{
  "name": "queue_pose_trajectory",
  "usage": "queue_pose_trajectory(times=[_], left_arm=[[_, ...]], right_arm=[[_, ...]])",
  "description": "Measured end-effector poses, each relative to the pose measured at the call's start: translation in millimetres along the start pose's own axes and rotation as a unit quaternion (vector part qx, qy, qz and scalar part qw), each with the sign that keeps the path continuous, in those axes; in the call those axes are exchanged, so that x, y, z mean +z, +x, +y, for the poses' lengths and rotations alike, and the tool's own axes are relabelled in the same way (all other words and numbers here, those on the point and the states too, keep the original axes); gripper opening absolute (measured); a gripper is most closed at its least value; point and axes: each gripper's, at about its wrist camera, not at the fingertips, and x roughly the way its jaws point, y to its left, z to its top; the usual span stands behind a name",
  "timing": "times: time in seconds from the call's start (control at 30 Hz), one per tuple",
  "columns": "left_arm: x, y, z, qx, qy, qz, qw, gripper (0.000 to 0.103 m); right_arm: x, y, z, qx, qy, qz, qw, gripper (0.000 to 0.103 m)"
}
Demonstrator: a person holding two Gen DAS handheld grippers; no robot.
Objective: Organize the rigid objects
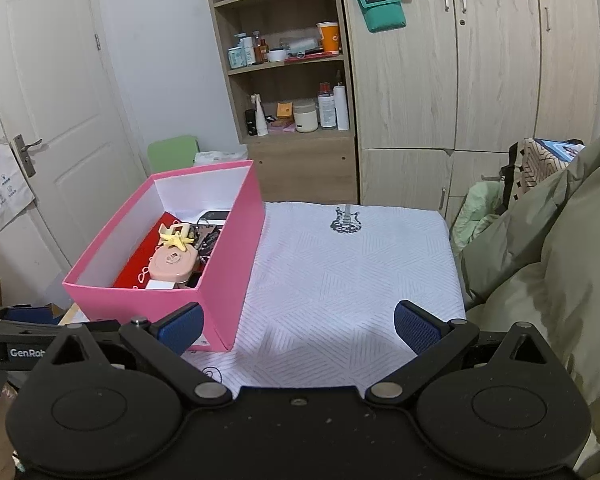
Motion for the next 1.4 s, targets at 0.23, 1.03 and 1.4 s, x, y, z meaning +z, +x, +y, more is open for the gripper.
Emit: queue_pose_trajectory(times=[0.23, 1.03, 1.4], left_arm=[[-1.1, 2.4, 1.6, 0.004, 0.001, -0.001, 1.0, 0.103], [-1.7, 2.3, 6.2, 0.008, 0.005, -0.005, 0.9999, 0.103], [-3.9, 2.1, 5.1, 0.01, 0.011, -0.012, 0.9998, 0.103]], right_arm=[[-1.2, 1.8, 1.0, -0.005, -0.001, 0.003, 1.0, 0.103], [-3.5, 2.7, 6.6, -0.005, -0.013, 0.005, 1.0, 0.103], [-6.3, 3.8, 8.0, -0.006, -0.018, 0.009, 1.0, 0.103]])
